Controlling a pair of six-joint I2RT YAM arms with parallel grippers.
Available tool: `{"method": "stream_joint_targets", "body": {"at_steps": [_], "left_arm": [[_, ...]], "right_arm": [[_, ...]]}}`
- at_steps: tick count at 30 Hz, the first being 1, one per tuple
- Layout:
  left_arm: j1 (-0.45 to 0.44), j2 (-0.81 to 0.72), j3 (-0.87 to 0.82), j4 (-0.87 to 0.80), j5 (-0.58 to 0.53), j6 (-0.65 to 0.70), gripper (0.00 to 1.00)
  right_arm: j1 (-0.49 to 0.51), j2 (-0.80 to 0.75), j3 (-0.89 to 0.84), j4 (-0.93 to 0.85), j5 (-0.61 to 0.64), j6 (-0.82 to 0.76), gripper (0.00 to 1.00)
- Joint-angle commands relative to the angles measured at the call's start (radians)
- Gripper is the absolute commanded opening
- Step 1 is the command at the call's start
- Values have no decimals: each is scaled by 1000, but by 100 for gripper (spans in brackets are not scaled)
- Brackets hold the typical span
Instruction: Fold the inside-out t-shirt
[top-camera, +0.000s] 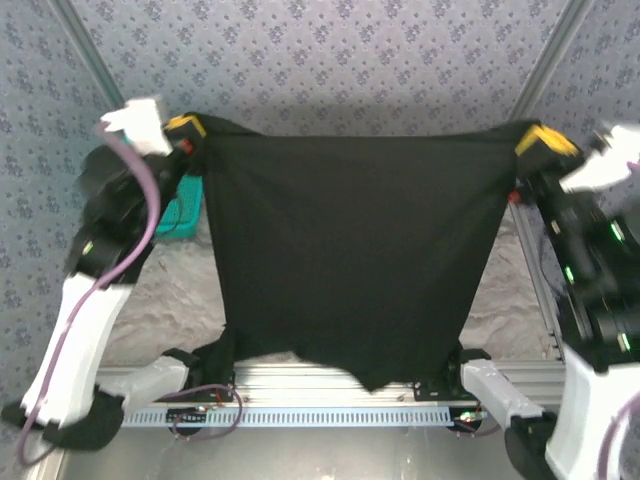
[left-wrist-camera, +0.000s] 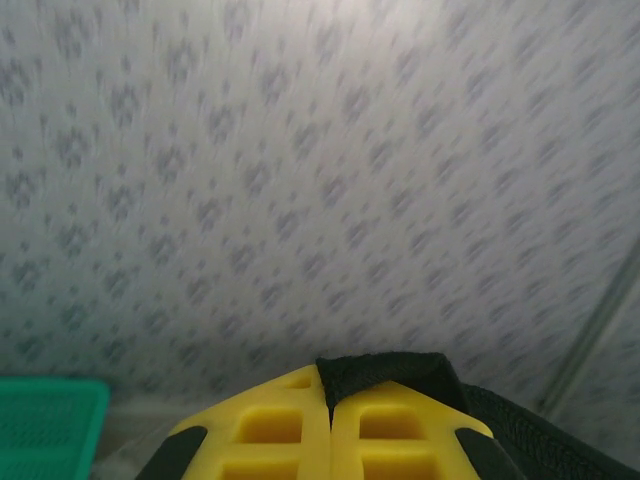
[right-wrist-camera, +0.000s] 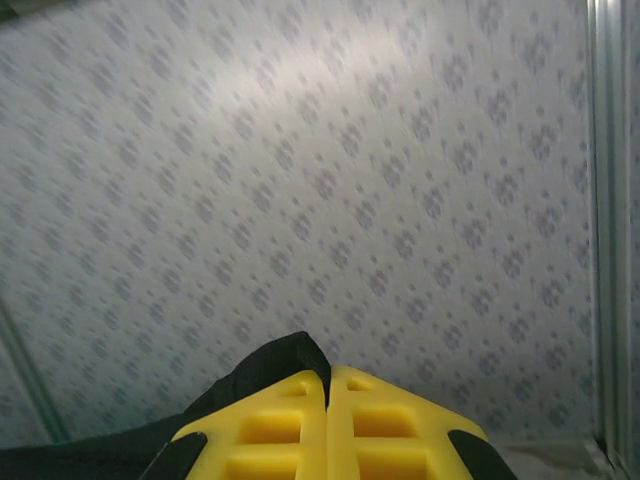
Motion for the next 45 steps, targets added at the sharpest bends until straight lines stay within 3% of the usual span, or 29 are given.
{"method": "stream_joint_targets", "body": {"at_steps": [1,7,13,16,18,21,23,26,28,31,33,35,40,42,45], "left_arm": [[69,120,113,27,-39,47,0],[174,390,533,-28,59,55,0],[204,620,1099,-260,190,31,0],[204,680,1282,-372,247,15,0],[204,665,1273,-418,293,6,0],[194,573,1075,-476,362,-11,0],[175,426,729,-393,402,-13,0],[153,180,141,-140,426,-83,0],[145,69,-135,-62,452,-147,0],[92,-53,-438,-95,504,-175,0],[34,-124,-616,-121,470,-214,0],[-27,-181,-808,-79,486,-297,0],[-158,-164,-1003,-84,455,-394,7],[-169,-123,-1000,-94,483,-380,13],[-170,-75,-912,-137,512,-313,33]], "right_arm": [[-14,168,46,152,57,-40,0],[-37,482,413,201,7,1,0],[-36,734,953,54,-69,51,0],[-33,724,970,38,-105,62,0],[-29,657,867,36,-127,52,0],[-15,496,568,36,-148,36,0],[-6,361,320,2,-115,35,0],[-1,166,-58,-18,-69,82,0],[0,50,-274,-67,-40,119,0],[-3,-118,-517,-215,63,149,0],[-10,-212,-672,-278,104,193,0],[-13,-286,-816,-327,77,273,0],[-17,-357,-1048,-336,93,385,8],[-16,-353,-1051,-295,165,368,23],[-17,-327,-1019,-238,217,335,49]]}}
